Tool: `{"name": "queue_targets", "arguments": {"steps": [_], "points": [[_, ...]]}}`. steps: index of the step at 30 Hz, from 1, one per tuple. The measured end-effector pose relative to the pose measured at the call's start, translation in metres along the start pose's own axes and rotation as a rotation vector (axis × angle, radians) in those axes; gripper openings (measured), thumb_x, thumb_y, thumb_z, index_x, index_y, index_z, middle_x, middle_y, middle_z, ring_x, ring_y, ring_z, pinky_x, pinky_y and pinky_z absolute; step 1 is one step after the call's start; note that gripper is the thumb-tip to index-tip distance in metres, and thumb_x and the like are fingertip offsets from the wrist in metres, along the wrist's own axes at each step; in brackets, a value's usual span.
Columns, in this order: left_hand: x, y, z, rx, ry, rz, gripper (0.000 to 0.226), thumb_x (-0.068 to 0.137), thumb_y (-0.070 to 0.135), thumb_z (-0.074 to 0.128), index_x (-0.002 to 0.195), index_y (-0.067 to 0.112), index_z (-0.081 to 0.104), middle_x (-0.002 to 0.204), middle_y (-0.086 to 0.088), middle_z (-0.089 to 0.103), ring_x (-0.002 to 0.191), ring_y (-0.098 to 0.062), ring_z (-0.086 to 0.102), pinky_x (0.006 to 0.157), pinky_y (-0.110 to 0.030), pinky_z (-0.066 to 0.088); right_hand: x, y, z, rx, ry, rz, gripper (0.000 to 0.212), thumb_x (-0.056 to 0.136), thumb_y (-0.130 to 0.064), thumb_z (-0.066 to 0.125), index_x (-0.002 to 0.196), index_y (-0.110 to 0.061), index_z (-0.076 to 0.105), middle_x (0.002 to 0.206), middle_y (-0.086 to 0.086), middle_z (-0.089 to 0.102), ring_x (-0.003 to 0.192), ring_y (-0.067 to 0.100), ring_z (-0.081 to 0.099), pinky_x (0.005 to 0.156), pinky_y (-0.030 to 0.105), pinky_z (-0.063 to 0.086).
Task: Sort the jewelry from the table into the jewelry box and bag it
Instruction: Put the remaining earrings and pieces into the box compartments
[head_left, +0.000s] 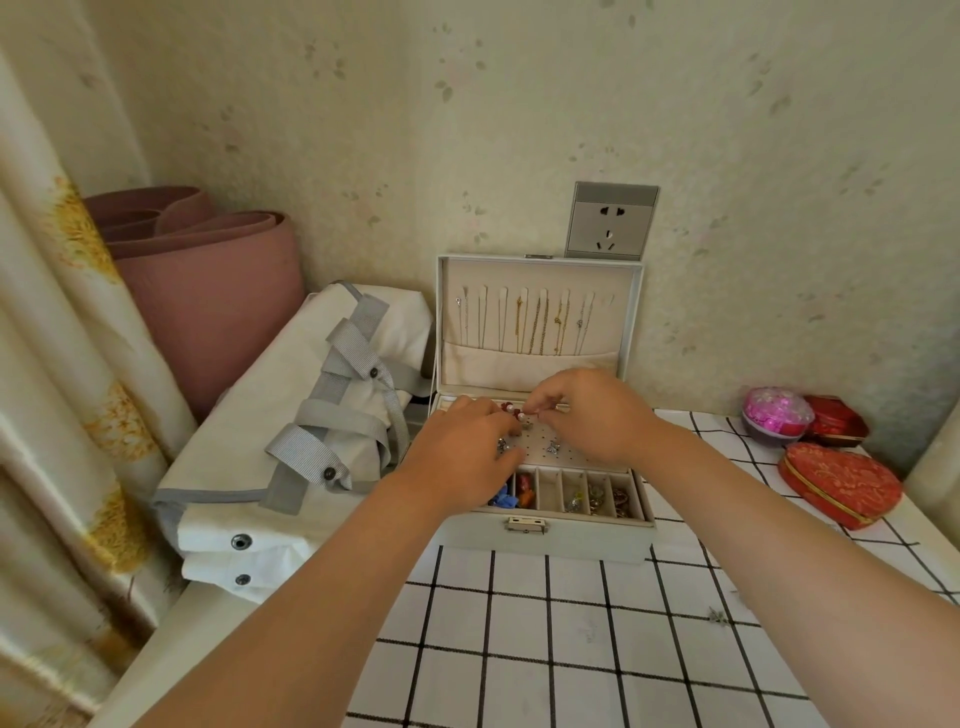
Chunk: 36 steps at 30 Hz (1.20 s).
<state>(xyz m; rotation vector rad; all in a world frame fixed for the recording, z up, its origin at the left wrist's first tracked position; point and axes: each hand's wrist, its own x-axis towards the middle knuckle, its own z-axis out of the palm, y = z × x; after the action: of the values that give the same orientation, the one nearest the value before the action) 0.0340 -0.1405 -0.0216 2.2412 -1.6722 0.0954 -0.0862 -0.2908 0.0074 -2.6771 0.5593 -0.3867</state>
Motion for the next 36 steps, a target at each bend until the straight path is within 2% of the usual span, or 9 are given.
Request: {"name": "queue_targets", "arguments": {"steps": [6,11,16,18,22,24,27,33,36], "points": [[0.000,0.001,0.001,0.000,0.034,0.014,0.035,0.096,0.042,0.052,0.127,0.028,0.061,0.127,0.007,0.055,0.118,-0.014,0.046,0.099,-0.035,0.041,-0.006,-0.001,-0.023,0.030,-0.153,0.019,0.009,0.087,-0.026,0.073,0.094,-0.031,0.077,0.092,-0.018,0.070,0.090,-0.003,0.063,0.084,0.023,0.052],[-0.001,0.004,0.002,-0.016,0.088,0.008,0.034,0.095,0.038,0.056,0.126,0.027,0.061,0.124,0.007,0.053,0.115,-0.014,0.048,0.097,-0.036,0.044,-0.008,0.001,-0.023,0.014,-0.265,0.091,0.021,0.075,-0.032,0.086,0.094,-0.031,0.077,0.087,-0.016,0.069,0.085,-0.001,0.064,0.079,0.022,0.052],[0.001,0.010,-0.003,-0.101,0.098,-0.021,0.034,0.094,0.034,0.058,0.128,0.026,0.060,0.122,0.007,0.057,0.115,-0.012,0.047,0.097,-0.033,0.044,-0.006,0.001,-0.020,0.136,-0.221,0.079,0.013,0.080,-0.016,0.082,0.087,-0.026,0.078,0.086,-0.014,0.071,0.081,-0.002,0.063,0.071,0.012,0.044],[0.001,0.013,-0.004,-0.170,0.090,-0.055,0.032,0.094,0.032,0.059,0.126,0.027,0.061,0.117,0.009,0.061,0.111,-0.009,0.050,0.094,-0.030,0.045,-0.005,0.001,-0.020,0.240,-0.186,0.107,0.011,0.082,-0.015,0.080,0.086,-0.025,0.078,0.085,-0.006,0.074,0.066,-0.001,0.063,0.065,0.014,0.048],[0.004,0.020,-0.008,-0.533,0.146,-0.199,0.021,0.092,0.024,0.065,0.112,0.029,0.066,0.098,0.015,0.068,0.091,0.001,0.060,0.080,-0.020,0.049,-0.005,-0.006,-0.025,0.506,-0.107,0.172,0.009,0.085,-0.010,0.077,0.091,-0.016,0.079,0.069,-0.006,0.074,0.045,0.008,0.053,0.050,0.015,0.046],[0.007,0.022,-0.011,-0.707,0.214,-0.275,0.016,0.090,0.020,0.069,0.103,0.029,0.068,0.090,0.013,0.070,0.084,0.003,0.063,0.074,-0.015,0.048,-0.006,-0.010,-0.027,0.629,-0.083,0.210,0.010,0.087,-0.009,0.075,0.094,-0.016,0.077,0.073,-0.002,0.075,0.044,0.009,0.050,0.043,0.016,0.038],[0.008,0.024,-0.015,-0.867,0.258,-0.312,0.014,0.087,0.019,0.073,0.091,0.032,0.070,0.084,0.010,0.072,0.080,0.000,0.066,0.076,-0.019,0.052,-0.006,-0.015,-0.028,0.740,-0.087,0.268,0.015,0.087,-0.012,0.075,0.101,-0.017,0.072,0.080,0.003,0.074,0.046,0.010,0.048,0.044,0.020,0.033],[0.008,0.021,-0.015,-0.887,0.270,-0.387,0.003,0.084,0.025,0.076,0.086,0.025,0.073,0.078,0.005,0.072,0.069,-0.003,0.064,0.071,-0.023,0.054,-0.006,-0.021,-0.026,0.686,-0.055,0.223,0.008,0.086,-0.015,0.077,0.095,-0.016,0.078,0.063,-0.002,0.069,0.047,0.009,0.049,0.044,0.020,0.037],[0.010,0.020,-0.015,-0.846,0.282,-0.401,0.003,0.084,0.026,0.076,0.086,0.024,0.073,0.077,0.005,0.072,0.068,-0.003,0.064,0.069,-0.022,0.053,-0.006,-0.022,-0.026,0.648,-0.044,0.177,0.018,0.079,-0.014,0.083,0.097,-0.016,0.078,0.074,0.001,0.075,0.046,0.007,0.049,0.047,0.019,0.043]]}}
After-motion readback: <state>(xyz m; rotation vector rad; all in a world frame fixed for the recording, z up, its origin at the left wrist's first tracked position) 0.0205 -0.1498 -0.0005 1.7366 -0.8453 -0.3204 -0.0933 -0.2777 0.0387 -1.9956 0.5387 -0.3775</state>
